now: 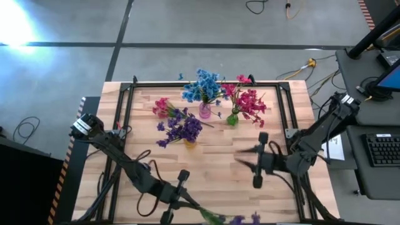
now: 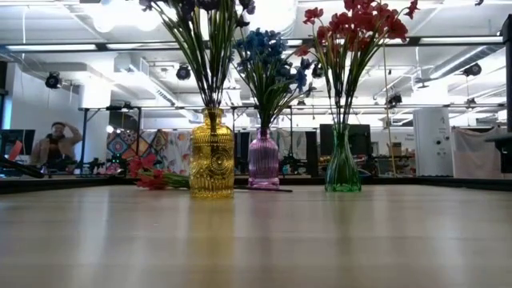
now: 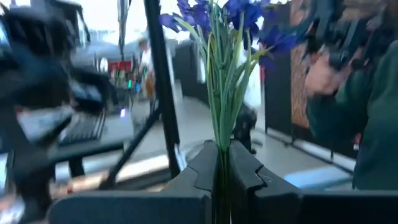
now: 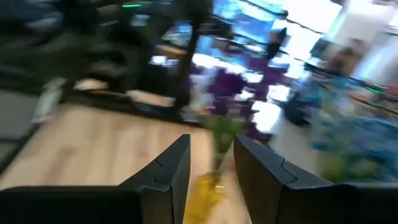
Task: Sort flowers into vase by color
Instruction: Put the violet flowers into the yellow vase
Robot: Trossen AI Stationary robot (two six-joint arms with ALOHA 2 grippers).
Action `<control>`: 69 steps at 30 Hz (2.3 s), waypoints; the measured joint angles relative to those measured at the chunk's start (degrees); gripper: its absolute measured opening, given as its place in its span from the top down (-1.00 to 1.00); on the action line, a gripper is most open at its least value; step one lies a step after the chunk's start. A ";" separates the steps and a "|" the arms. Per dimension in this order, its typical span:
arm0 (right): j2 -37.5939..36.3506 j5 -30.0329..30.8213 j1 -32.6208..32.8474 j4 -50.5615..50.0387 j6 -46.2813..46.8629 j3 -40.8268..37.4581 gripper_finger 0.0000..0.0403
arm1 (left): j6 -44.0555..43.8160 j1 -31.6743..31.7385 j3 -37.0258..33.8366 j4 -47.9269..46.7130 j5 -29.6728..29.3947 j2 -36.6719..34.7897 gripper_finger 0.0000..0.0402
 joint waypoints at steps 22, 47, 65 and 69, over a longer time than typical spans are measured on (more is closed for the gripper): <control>29.39 -16.79 -2.62 52.45 -15.14 2.21 -0.04 | 8.93 1.35 -1.16 11.48 -9.01 1.09 1.00; 33.77 -23.00 -5.14 51.93 -18.07 9.87 0.10 | 8.47 1.92 -1.68 8.15 -14.84 1.15 1.00; 22.65 -14.75 -6.82 30.36 -12.77 10.00 0.94 | 3.32 1.79 -1.68 -11.75 -20.39 -4.83 0.34; 13.97 -13.60 -9.66 4.94 -0.27 12.88 0.95 | -8.32 1.93 -1.70 -31.70 -20.01 -10.63 0.09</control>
